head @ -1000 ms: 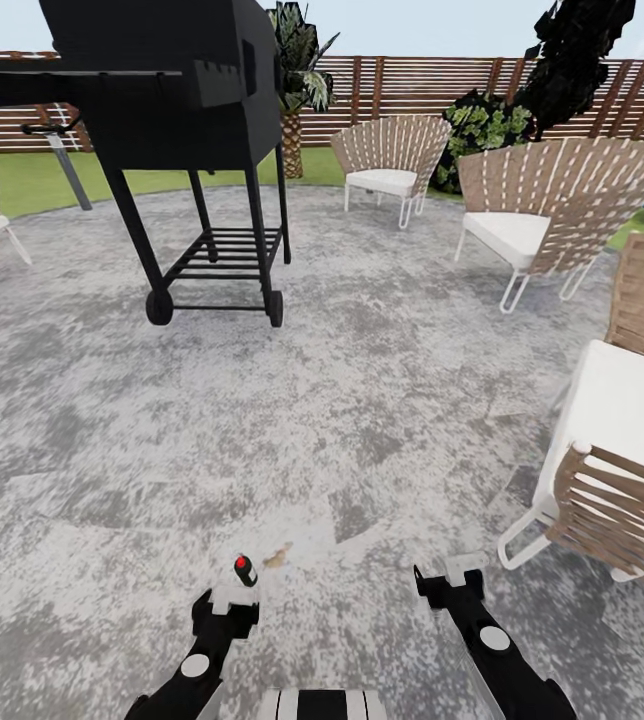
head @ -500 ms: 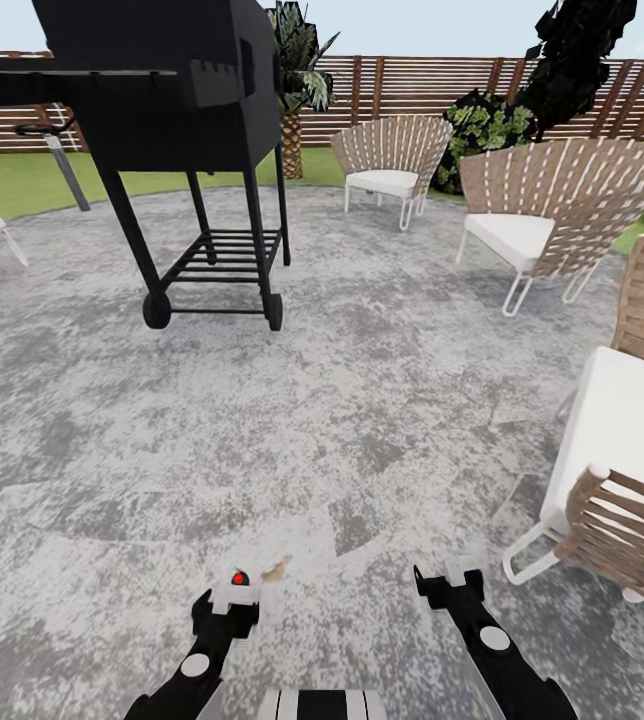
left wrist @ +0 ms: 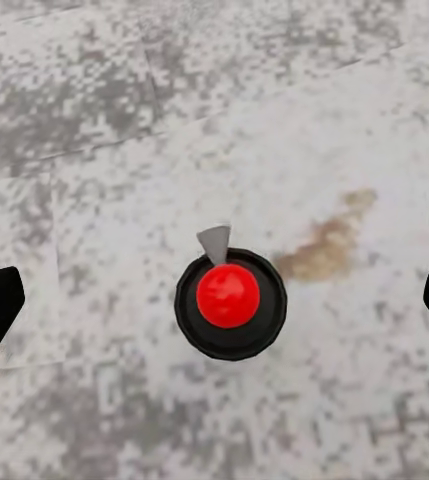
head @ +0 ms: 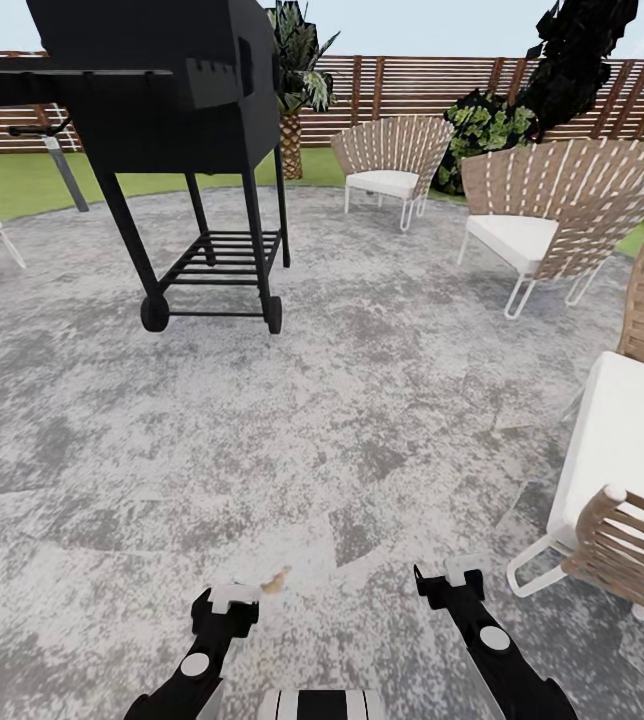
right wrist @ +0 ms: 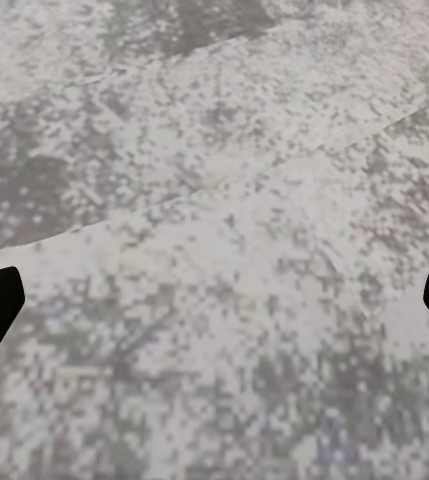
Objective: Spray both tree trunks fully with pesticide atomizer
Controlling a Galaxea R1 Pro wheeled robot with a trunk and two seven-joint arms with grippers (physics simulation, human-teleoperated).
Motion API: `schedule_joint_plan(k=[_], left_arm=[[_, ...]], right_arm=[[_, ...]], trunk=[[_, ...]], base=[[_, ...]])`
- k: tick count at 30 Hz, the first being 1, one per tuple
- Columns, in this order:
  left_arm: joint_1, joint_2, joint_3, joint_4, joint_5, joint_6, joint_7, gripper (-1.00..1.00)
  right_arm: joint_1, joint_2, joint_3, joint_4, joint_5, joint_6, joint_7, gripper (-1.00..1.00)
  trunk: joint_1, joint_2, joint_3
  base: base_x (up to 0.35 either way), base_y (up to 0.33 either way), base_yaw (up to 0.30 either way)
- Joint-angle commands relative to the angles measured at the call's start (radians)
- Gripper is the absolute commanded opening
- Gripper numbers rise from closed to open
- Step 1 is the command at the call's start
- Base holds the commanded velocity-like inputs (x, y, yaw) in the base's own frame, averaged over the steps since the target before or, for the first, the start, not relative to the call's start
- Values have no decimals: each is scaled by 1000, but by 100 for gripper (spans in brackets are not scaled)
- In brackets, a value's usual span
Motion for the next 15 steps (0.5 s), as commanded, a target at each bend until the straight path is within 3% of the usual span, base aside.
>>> schedule_joint_plan(k=[1, 6, 15], left_arm=[[0, 0, 0, 0, 0, 0, 0, 100], [0, -1, 0, 0, 0, 0, -2, 100], [0, -1, 1, 0, 0, -1, -2, 100]], right_arm=[[0, 0, 0, 0, 0, 0, 0, 100], [0, 0, 0, 0, 0, 0, 0, 100], [0, 0, 0, 0, 0, 0, 0, 100]], trunk=[[0, 0, 0], [0, 0, 0], [3, -1, -31]], base=[[22, 0, 0], [9, 0, 0], [1, 0, 0]])
